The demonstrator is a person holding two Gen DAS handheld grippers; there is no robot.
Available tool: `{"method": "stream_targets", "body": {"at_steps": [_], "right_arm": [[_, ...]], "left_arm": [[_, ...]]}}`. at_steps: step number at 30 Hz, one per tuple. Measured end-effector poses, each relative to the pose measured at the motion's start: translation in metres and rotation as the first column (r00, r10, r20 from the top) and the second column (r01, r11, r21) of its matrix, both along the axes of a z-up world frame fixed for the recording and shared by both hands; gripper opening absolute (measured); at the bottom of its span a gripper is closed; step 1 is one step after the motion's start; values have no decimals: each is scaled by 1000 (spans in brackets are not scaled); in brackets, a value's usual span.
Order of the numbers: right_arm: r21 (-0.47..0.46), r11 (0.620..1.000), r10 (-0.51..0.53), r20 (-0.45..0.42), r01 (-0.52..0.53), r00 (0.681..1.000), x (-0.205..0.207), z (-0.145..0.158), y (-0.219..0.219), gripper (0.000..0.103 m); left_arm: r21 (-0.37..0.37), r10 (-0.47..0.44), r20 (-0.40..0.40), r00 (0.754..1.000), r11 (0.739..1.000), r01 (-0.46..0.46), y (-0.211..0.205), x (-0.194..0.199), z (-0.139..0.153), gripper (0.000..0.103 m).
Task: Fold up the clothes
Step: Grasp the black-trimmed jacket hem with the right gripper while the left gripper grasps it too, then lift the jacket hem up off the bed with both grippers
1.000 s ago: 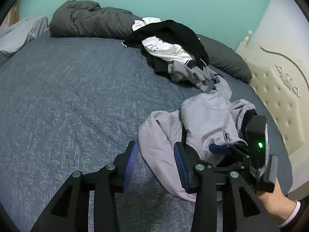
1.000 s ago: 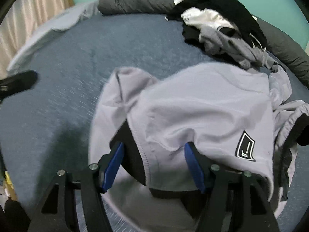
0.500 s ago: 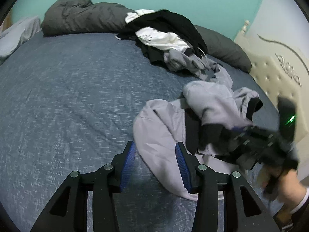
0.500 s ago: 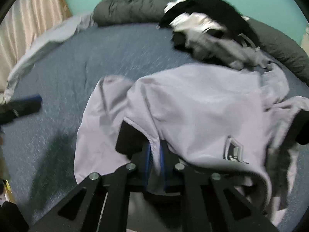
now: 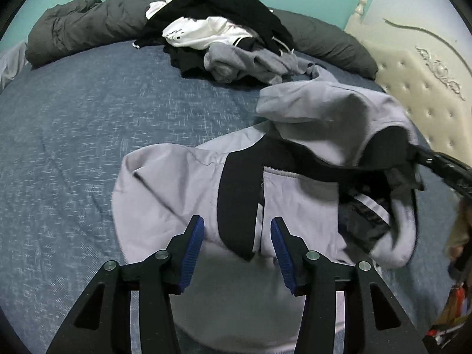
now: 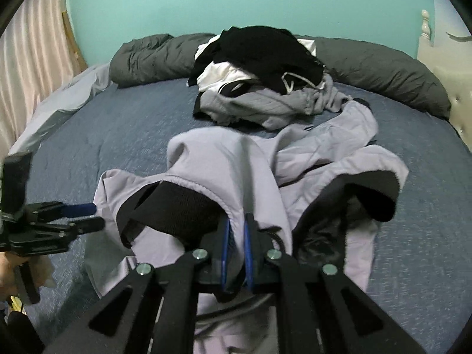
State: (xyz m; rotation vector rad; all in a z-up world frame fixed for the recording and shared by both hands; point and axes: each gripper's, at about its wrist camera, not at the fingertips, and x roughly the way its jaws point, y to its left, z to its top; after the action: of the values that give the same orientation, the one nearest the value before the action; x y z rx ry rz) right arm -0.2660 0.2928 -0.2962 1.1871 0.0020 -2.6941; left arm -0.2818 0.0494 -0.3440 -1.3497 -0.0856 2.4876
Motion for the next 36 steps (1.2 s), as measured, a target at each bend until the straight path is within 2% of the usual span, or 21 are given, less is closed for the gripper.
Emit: {"method": "stream_targets", "body": {"at_steps": [7, 8, 10, 11, 12, 14, 18, 21, 24, 26, 27, 31, 36], "right_arm": [[-25, 999, -38, -6, 37, 999, 3, 1, 32, 9], [-28, 999, -43, -4, 43, 999, 3, 0, 35, 9], [-35, 998, -53, 1, 53, 999, 2, -2, 41, 9], [-39, 998, -59, 3, 59, 998, 2, -3, 44, 9], [-42, 997, -64, 5, 64, 998, 2, -4, 47, 9], [-49, 996, -74, 10, 75, 997, 2, -6, 54, 9], [-66, 994, -89, 24, 90, 996, 1, -11, 62, 9], [-116, 989, -82, 78, 91, 994, -7, -21, 62, 10], [-134, 983, -111, 95, 124, 989, -11, -25, 63, 19], [-78, 986, -139, 70, 145, 988, -9, -23, 62, 51], [-49, 987, -152, 50, 155, 987, -6, -21, 61, 55], [31, 991, -130, -66, 132, 989, 13, -6, 51, 56], [193, 980, -20, -149, 49, 989, 31, 4, 15, 57]], "left_arm": [[-62, -48, -1, 999, 997, 47, 23, -16, -15, 51], [-59, -56, 1, 998, 997, 56, 24, -17, -17, 48], [-50, -68, 7, 998, 996, 68, 24, -20, -20, 34], [-53, -66, 10, 998, 996, 67, 23, -20, -22, 17], [-57, -64, 14, 998, 996, 65, 22, -21, -24, 8], [-64, -61, 14, 998, 996, 61, 19, -22, -25, 2], [-58, -63, 10, 998, 996, 64, 15, -21, -27, 0], [-50, -67, 2, 998, 996, 67, 13, -20, -24, 0], [-34, -67, -2, 998, 997, 66, 12, -20, -21, 0], [-19, -62, -7, 998, 998, 62, 10, -21, -17, 0], [-12, -60, -10, 998, 998, 60, 8, -21, -16, 0], [20, -48, -17, 999, 999, 49, 6, -22, -8, 0], [16, -61, -21, 998, 998, 62, 10, -21, -4, 0]]}}
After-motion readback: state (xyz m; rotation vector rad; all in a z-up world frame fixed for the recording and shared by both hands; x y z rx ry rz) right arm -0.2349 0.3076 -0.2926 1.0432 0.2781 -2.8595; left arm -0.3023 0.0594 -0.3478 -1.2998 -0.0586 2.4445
